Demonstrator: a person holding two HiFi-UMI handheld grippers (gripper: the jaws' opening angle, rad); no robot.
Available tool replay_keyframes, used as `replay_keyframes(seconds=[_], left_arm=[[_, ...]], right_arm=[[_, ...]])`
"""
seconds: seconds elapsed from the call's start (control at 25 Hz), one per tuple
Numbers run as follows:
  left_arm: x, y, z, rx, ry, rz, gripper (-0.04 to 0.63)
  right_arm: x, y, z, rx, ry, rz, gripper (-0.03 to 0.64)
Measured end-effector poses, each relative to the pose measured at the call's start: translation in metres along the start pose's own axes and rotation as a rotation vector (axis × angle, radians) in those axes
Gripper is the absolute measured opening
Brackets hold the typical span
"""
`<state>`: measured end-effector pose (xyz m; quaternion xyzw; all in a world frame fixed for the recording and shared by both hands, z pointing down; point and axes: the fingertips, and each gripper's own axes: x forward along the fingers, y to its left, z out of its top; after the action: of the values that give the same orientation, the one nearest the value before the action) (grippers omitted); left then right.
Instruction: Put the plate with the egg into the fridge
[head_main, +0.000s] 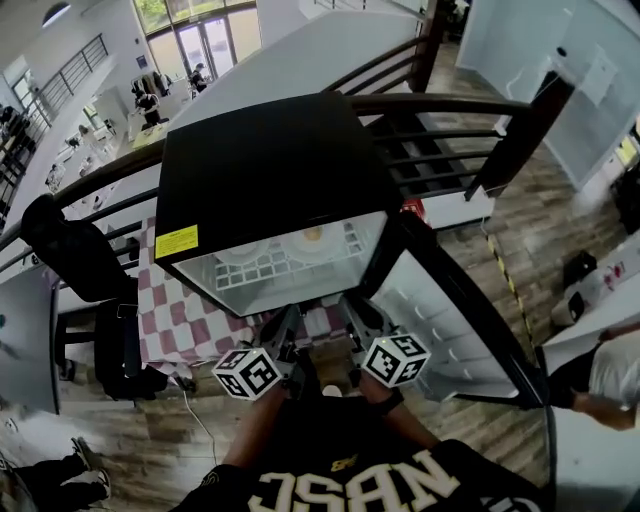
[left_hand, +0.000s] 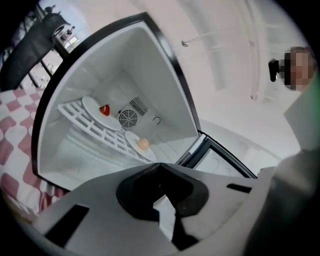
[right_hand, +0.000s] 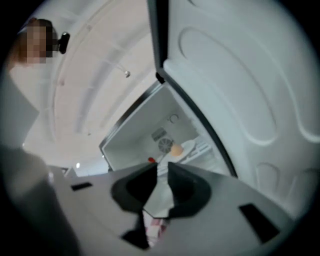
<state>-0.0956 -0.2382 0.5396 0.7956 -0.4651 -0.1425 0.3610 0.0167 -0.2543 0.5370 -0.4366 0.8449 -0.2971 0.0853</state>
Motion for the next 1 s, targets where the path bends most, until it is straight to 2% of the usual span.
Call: replay_keyframes(seconds=[0.2, 0.32, 0.48, 0.76, 0.84, 1.0], left_arm=[[-0.032, -0.02, 0.01, 0.227, -0.1, 0.082, 0.021], [-0.05, -0.027, 0.013, 0.308, -0.147, 0.125, 0.021], [-0.06, -0.032, 0.009, 0.364, -0.153, 0.131, 0.021], [-0.058, -0.052, 0.014, 0.521, -0.166, 0.109, 0.021], [-0.057, -0.054, 0.01, 0.533, -0.162, 0.098, 0.021], [-0.053, -0.05, 0.001, 0.51, -0.139, 0.082, 0.021]], right_arm=[[-0.028, 0.027, 0.014, -0.306, -0.021, -0.016, 0.067], [-0.038, 0.043, 0.013, -0.404, -0.019, -0.012, 0.058], [-0.042, 0.052, 0.002, -0.413, -0.003, 0.003, 0.055], [-0.045, 0.049, 0.01, -0.436, -0.033, -0.018, 0.055], [-0.047, 0.047, 0.005, -0.433, -0.029, -0.025, 0.055], [-0.047, 0.042, 0.0, -0.391, -0.02, -0.028, 0.055]])
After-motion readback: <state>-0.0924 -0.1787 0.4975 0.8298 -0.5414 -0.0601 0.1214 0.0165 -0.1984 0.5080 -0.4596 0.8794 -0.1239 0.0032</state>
